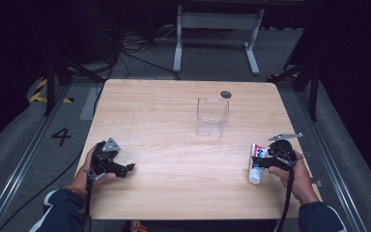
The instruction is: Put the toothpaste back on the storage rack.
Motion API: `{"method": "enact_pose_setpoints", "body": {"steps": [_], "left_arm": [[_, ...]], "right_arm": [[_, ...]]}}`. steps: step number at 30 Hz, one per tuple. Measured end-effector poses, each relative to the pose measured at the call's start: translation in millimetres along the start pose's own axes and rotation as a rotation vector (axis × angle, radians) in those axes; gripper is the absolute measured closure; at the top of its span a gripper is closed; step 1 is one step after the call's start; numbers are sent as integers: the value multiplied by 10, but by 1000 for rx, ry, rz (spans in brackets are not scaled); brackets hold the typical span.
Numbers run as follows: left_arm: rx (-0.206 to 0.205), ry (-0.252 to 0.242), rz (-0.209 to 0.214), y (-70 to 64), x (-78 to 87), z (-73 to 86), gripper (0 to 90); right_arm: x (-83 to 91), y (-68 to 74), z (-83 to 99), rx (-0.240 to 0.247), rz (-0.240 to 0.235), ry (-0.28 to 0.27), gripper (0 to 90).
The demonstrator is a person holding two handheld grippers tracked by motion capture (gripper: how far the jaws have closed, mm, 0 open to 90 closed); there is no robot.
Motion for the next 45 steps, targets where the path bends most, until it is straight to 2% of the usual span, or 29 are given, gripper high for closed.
{"method": "enact_pose_setpoints", "body": {"steps": [4, 10, 14, 20, 21, 23, 25, 29, 31, 38, 45], "left_arm": [[0, 0, 0, 1, 0, 0, 3], [0, 1, 1, 1, 0, 0, 2], [-2, 1, 2, 2, 1, 0, 3], [-2, 1, 4, 2, 2, 2, 3], [-2, 0, 4, 3, 1, 2, 3], [-4, 0, 5, 4, 1, 3, 3], [-10, 1, 5, 9, 3, 4, 4], [-22, 4, 3, 17, 8, -1, 4], [-11, 0, 5, 9, 3, 3, 4], [-6, 1, 7, 7, 2, 2, 2], [-6, 1, 7, 7, 3, 3, 3]], "right_arm": [[-112, -16, -10, -7, -32, 38, 218], [-232, -61, -47, -29, -2, 78, 176], [-286, -64, -56, -59, 0, 126, 198], [-366, -59, -99, -40, 46, 153, 216], [-366, -49, -106, -46, 51, 157, 240], [-366, -21, -119, -25, 68, 154, 315], [-354, 14, -132, -15, 60, 153, 386], [-352, 24, -142, 6, 54, 155, 412], [-344, 20, -145, 30, 40, 160, 466], [-332, -5, -164, 69, 19, 169, 546], [-272, -26, -162, 74, 2, 119, 612]]}}
Point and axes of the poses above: each handheld gripper's, and its own axes: x roughly backward along the jaws, z roughly out of its underside, y roughly to its left, the point moved 4 cm from there along -x, roughly forward along the jaws, and after that the axes turned 10 degrees about x, right-handed, at the moved point
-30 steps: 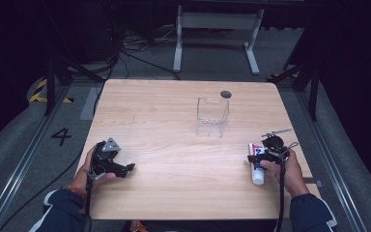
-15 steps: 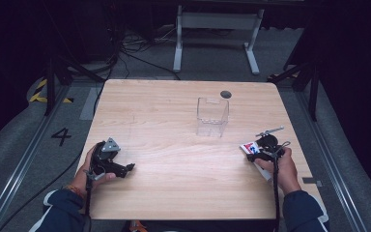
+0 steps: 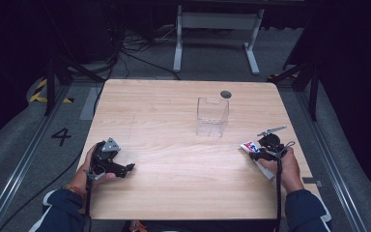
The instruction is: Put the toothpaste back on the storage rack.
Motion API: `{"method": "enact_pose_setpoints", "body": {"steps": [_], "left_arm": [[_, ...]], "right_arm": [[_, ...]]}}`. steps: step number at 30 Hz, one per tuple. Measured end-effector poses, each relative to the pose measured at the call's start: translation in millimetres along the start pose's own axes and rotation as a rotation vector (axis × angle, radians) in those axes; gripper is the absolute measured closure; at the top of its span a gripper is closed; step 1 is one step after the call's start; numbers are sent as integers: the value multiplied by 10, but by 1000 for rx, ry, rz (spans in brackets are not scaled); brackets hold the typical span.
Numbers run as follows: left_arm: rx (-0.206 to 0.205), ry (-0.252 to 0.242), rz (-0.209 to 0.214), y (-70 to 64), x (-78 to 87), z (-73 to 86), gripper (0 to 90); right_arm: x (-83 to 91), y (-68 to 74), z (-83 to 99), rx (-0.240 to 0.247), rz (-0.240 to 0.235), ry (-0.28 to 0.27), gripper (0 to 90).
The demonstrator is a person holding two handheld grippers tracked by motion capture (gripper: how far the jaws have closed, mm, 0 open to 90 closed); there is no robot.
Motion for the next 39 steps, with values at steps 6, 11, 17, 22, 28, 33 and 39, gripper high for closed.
{"method": "enact_pose_setpoints", "body": {"steps": [6, 11, 17, 22, 28, 33, 39], "left_arm": [[-1, 1, 0, 1, 1, 0, 3], [0, 0, 0, 0, 0, 0, 3], [-1, 1, 0, 1, 1, 0, 3], [0, 0, 0, 0, 0, 0, 3], [0, -1, 1, 1, -1, 0, 2], [0, 0, 0, 0, 0, -1, 2], [0, 0, 1, 0, 0, -1, 2]], "right_arm": [[62, -3, 24, 19, -24, -24, 672], [104, -17, 51, 15, -38, -41, 689], [167, -13, 57, 13, -51, -63, 698], [225, -22, 47, 7, -59, -97, 700], [277, -20, 34, 9, -71, -131, 706], [303, -7, 20, 13, -68, -153, 710], [375, -11, -5, 13, -71, -213, 716]]}}
Point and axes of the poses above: each handheld gripper's, and its own axes: x roughly backward along the jaws, z roughly out of its underside, y roughly to its left, the point moved 4 cm from there along -x, roughly forward along the jaws, and after that the axes turned 10 degrees about x, right-handed, at the moved point
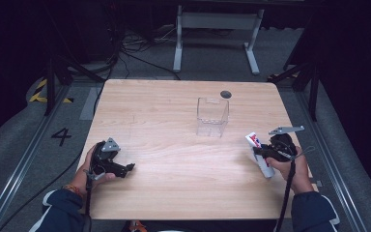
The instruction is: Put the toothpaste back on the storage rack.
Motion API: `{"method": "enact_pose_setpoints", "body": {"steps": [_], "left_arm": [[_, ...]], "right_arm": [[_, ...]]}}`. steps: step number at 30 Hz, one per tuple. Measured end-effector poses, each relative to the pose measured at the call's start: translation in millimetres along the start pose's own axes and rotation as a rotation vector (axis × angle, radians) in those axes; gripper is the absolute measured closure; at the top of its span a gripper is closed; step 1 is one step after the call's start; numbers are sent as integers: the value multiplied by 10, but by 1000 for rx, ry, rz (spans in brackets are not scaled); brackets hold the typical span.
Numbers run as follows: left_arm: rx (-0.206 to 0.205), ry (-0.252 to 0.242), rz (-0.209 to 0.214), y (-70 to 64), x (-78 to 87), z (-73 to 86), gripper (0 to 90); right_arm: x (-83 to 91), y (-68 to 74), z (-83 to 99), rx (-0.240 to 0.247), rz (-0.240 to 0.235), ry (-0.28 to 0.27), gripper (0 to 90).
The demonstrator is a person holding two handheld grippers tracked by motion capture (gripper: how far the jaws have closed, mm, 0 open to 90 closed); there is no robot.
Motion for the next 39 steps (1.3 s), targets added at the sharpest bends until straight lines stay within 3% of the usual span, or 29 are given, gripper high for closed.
{"method": "enact_pose_setpoints", "body": {"steps": [23, 31, 32, 39], "left_arm": [[1, 0, 0, 0, -1, -1, 2], [-2, -2, -2, 3, -2, -3, 2], [0, -1, -1, 1, -2, -2, 2], [-2, -2, -2, 3, -2, -3, 2]], "right_arm": [[108, 46, -96, 37, 8, -106, 724], [143, 59, -147, 59, 19, -167, 725], [154, 61, -162, 76, 28, -196, 725], [223, 90, -246, 114, 20, -252, 725]]}}
Point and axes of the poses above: each handheld gripper's, and its own axes: x roughly backward along the jaws, z roughly out of its underside, y roughly to its left, the point moved 4 cm from there along -x, roughly forward along the jaws, and after that the axes turned 10 degrees about x, right-handed, at the moved point
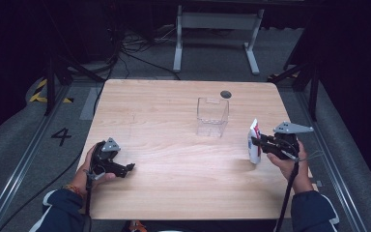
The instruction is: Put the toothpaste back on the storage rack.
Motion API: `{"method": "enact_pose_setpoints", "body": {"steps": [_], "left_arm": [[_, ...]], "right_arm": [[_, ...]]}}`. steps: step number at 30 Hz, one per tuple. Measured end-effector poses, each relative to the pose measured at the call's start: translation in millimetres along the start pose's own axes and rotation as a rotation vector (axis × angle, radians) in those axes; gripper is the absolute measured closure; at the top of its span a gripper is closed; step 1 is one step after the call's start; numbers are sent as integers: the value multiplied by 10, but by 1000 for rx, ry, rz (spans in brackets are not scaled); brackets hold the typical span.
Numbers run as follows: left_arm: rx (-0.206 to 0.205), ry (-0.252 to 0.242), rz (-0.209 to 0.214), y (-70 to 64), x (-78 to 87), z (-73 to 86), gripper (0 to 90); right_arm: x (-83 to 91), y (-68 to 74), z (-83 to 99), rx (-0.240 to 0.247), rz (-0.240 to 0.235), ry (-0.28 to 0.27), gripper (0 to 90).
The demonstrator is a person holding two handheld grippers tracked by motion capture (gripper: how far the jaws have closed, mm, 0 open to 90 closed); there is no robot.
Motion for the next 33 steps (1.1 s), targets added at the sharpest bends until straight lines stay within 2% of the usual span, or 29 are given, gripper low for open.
{"method": "enact_pose_setpoints", "body": {"steps": [11, 25, 27, 33], "left_arm": [[2, 1, -1, 0, -1, -2, 2], [3, 1, -1, 0, -2, -2, 2], [3, 0, -1, 0, -2, -2, 2], [3, 1, -1, 0, -2, -2, 2]], "right_arm": [[105, -14, -185, 7, 13, -78, 725], [128, -6, -400, 35, 16, -125, 726], [145, -6, -476, 43, 10, -152, 725], [192, -17, -608, 50, 17, -176, 725]]}}
Point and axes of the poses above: each handheld gripper's, and its own axes: x roughly backward along the jaws, z roughly out of its underside, y roughly to its left, the point moved 4 cm from there along -x, roughly forward along the jaws, and after that the axes turned 10 degrees about x, right-handed, at the moved point
